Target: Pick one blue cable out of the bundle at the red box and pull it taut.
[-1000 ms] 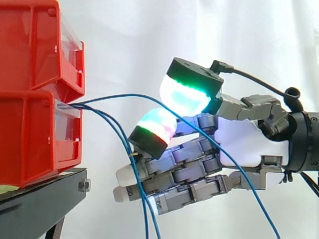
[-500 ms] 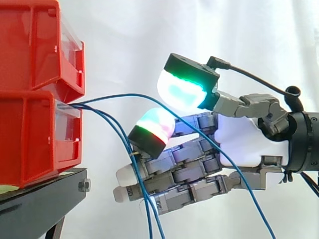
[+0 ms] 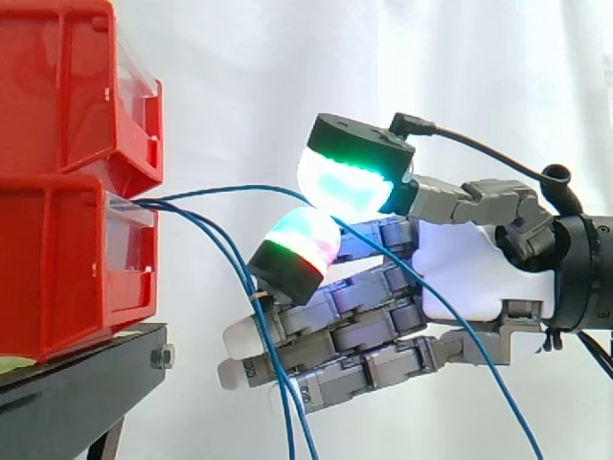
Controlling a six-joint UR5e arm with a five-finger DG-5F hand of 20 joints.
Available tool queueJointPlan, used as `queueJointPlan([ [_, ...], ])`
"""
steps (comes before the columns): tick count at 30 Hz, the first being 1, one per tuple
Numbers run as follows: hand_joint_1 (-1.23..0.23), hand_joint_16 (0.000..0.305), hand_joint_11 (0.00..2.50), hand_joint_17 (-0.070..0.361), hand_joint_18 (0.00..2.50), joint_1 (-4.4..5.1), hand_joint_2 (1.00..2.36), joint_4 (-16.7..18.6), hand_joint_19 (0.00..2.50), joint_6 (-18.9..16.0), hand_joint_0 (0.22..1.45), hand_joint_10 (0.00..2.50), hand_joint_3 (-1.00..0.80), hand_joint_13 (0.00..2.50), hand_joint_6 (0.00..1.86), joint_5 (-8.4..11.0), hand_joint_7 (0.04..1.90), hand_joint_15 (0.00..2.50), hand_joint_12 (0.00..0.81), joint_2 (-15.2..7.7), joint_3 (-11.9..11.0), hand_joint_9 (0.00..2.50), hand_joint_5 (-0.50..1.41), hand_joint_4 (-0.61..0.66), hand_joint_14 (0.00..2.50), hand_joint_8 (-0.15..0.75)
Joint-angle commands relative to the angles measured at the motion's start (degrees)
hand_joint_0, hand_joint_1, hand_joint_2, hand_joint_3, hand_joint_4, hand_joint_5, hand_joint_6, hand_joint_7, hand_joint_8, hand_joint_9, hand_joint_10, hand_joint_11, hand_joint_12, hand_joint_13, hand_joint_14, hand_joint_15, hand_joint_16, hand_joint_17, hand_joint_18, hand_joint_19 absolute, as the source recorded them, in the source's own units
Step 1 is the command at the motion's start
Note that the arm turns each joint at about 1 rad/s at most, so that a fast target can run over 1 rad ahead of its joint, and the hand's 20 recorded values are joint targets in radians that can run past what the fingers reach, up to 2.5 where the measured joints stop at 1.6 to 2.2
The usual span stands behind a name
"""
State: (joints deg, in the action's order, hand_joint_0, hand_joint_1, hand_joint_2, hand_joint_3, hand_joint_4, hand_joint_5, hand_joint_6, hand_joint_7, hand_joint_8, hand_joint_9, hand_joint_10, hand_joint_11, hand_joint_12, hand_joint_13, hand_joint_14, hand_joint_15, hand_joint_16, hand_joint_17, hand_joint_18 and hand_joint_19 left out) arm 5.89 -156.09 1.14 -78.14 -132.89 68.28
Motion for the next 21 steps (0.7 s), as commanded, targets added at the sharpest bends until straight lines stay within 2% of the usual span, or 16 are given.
queueJointPlan([
  [1,-0.68,0.06,0.36,0.135,0.43,0.0,1.02,0.0,0.18,0.0,0.59,0.01,-0.19,0.28,0.85,0.01,1.19,0.05,0.401,0.0,0.0,0.68,-0.15,0.2,0.0,0.39],
  [16,-0.8,0.059,0.38,0.134,0.45,0.0,1.02,-0.2,0.16,0.2,0.62,0.01,-0.09,0.29,0.86,-0.08,1.23,0.04,0.4,0.5,-0.1,0.67,-0.15,0.19,0.0,0.382],
  [20,-0.81,0.06,0.38,0.134,0.45,0.0,1.02,-1.1,0.16,0.4,0.63,0.01,-0.08,0.29,0.86,-0.08,1.23,0.04,0.4,1.4,-0.1,0.67,-0.15,0.18,0.0,0.381],
  [21,-0.81,0.06,0.37,0.134,0.46,0.0,1.02,-2.5,0.15,0.6,0.63,0.01,-0.08,0.29,0.86,-0.35,1.24,0.04,0.4,1.4,-0.1,0.67,-0.15,0.18,0.0,0.383],
])
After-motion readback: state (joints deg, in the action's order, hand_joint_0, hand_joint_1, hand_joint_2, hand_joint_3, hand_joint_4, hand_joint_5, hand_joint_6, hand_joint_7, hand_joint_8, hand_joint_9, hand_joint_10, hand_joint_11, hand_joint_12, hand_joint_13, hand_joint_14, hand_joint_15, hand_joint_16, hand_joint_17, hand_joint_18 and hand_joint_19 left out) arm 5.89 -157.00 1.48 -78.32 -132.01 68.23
